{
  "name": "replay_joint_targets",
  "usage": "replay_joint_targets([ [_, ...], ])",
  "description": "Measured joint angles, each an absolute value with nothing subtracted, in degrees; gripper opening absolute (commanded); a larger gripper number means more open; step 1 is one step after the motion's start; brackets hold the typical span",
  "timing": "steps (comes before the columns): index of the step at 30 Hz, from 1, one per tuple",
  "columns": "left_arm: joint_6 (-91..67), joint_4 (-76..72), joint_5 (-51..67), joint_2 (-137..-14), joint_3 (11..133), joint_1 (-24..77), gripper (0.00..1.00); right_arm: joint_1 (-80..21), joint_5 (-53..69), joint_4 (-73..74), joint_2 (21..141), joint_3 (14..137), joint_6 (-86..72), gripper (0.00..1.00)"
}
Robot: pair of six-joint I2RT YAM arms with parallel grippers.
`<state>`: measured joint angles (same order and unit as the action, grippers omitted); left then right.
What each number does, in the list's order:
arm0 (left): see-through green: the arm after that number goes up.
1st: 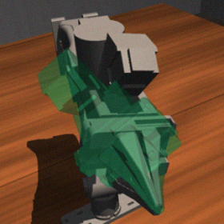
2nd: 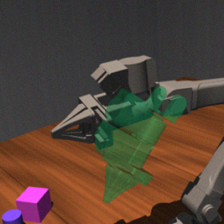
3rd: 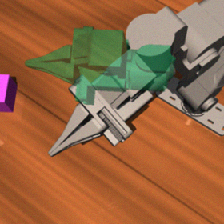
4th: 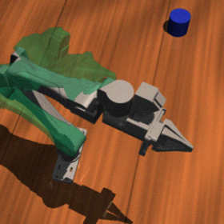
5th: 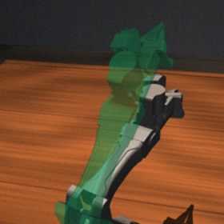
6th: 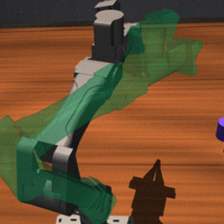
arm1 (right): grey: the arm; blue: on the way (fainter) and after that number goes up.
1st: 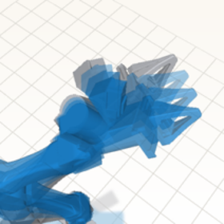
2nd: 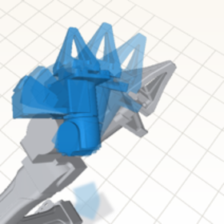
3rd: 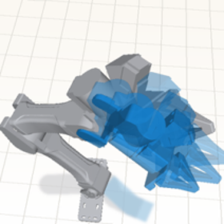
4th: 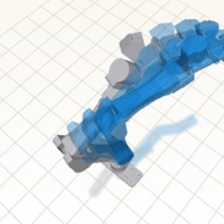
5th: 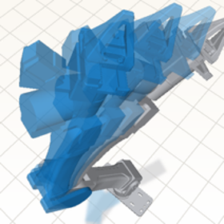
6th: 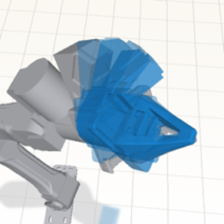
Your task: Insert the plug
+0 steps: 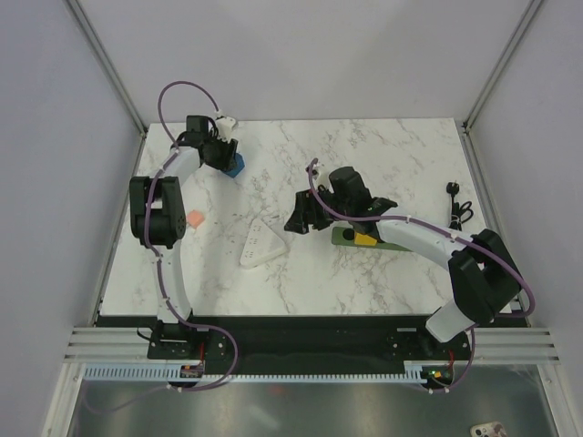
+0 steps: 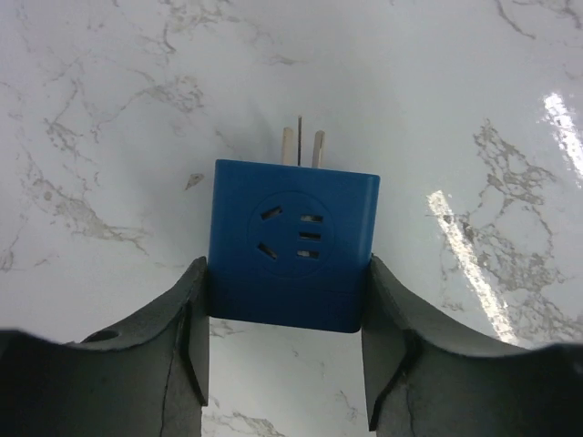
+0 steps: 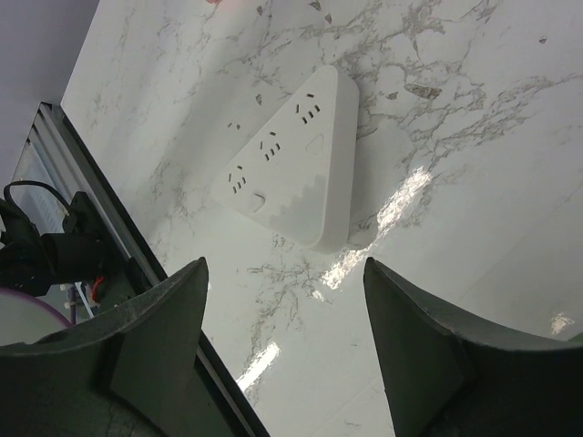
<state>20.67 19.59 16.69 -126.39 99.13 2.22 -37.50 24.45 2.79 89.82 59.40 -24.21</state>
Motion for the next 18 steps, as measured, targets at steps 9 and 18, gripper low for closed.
replay_joint_targets([
  [9, 17.47, 16.88, 25.67, -115.20, 88.33, 3.64, 0.02, -32.95, 24.25, 6.02, 88.92, 61.28, -28.08, 0.87],
  [18, 14.90, 14.41, 31.83, -88.97, 80.86, 19.22, 0.02, -25.41, 27.44, 8.47, 81.17, 63.24, -36.21, 0.98],
])
